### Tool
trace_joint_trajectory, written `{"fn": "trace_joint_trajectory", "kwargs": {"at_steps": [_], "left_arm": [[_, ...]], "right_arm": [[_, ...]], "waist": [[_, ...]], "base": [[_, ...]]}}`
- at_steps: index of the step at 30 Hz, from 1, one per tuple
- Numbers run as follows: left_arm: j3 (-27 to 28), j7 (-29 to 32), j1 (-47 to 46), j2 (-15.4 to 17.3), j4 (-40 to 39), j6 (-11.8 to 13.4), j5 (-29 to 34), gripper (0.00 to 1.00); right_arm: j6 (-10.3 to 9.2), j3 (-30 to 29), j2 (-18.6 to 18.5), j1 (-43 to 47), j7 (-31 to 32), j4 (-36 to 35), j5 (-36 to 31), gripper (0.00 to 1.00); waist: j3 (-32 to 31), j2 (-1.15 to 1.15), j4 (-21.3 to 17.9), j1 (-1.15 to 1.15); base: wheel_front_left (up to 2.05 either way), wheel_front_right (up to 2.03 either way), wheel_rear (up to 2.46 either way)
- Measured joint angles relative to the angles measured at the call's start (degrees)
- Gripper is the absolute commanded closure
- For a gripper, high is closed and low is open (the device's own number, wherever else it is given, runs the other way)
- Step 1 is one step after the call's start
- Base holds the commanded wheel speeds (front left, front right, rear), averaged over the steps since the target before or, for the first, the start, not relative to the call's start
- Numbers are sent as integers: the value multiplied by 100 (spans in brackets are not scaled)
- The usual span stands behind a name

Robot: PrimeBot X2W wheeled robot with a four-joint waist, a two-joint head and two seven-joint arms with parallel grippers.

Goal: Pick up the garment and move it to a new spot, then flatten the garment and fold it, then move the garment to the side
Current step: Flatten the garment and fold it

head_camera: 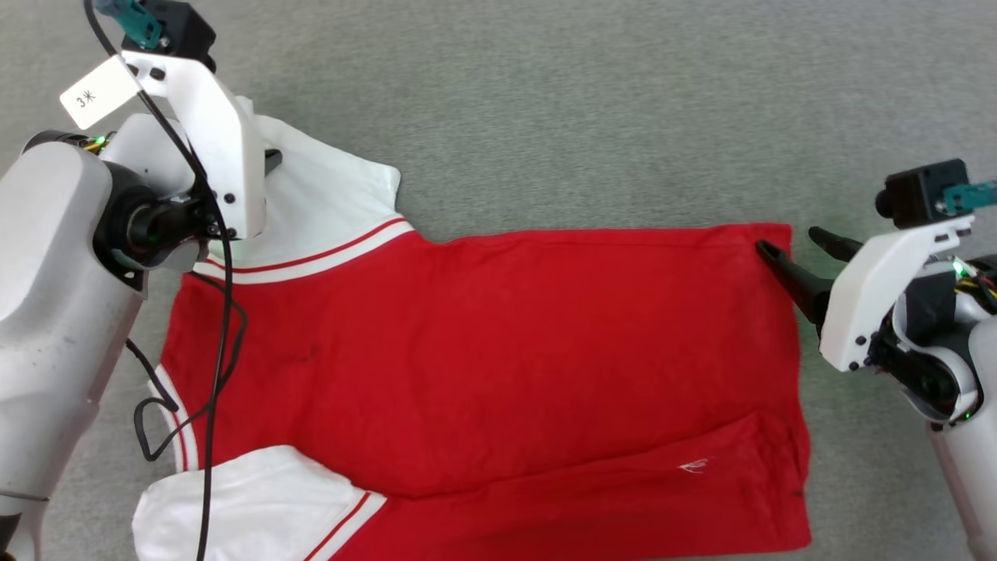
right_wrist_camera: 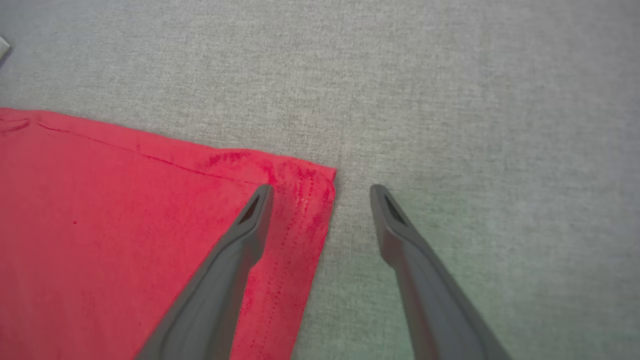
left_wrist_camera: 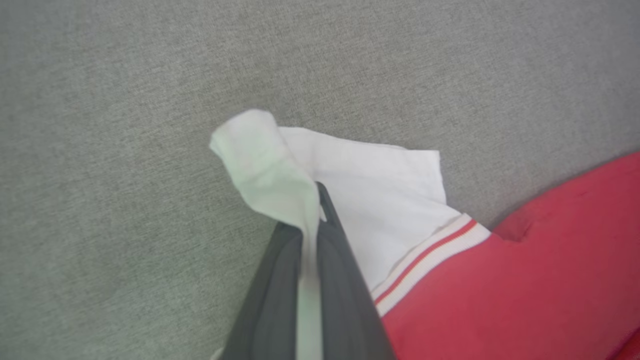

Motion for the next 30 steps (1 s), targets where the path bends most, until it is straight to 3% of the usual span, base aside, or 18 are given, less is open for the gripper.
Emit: {"fn": "trace_joint_trajectory", "kwargs": {"at_steps": [10,11,12,13,19,30], "left_arm": [[-24,-274,8,-102,-194,-14,40,100],[-21,-293,11,-103,-194,-36,40,100],[-19,-326,16,-102,-189,-37,40,100],[-14,-333,24,-102,-180,-38,38,100],[7,-543,129,-104,-73,-73,20,100],[68,-1368,563,-86,127,-154,115,100]], "right_arm": [[-12,605,-274,-600,1025,628,189,0],[-13,650,-293,-642,1151,668,201,56],[-15,659,-297,-677,1269,710,260,83],[-20,673,-305,-704,1373,748,326,100],[-12,760,-323,-722,1718,814,536,100],[2,190,-225,-433,1106,573,248,100]], "waist": [[250,0,403,0],[262,0,422,0],[268,0,437,-1],[267,0,446,0],[129,0,456,0],[-606,0,510,0]], "base": [[0,0,0],[0,0,0],[0,0,0],[0,0,0],[0,0,0],[0,0,0]]}}
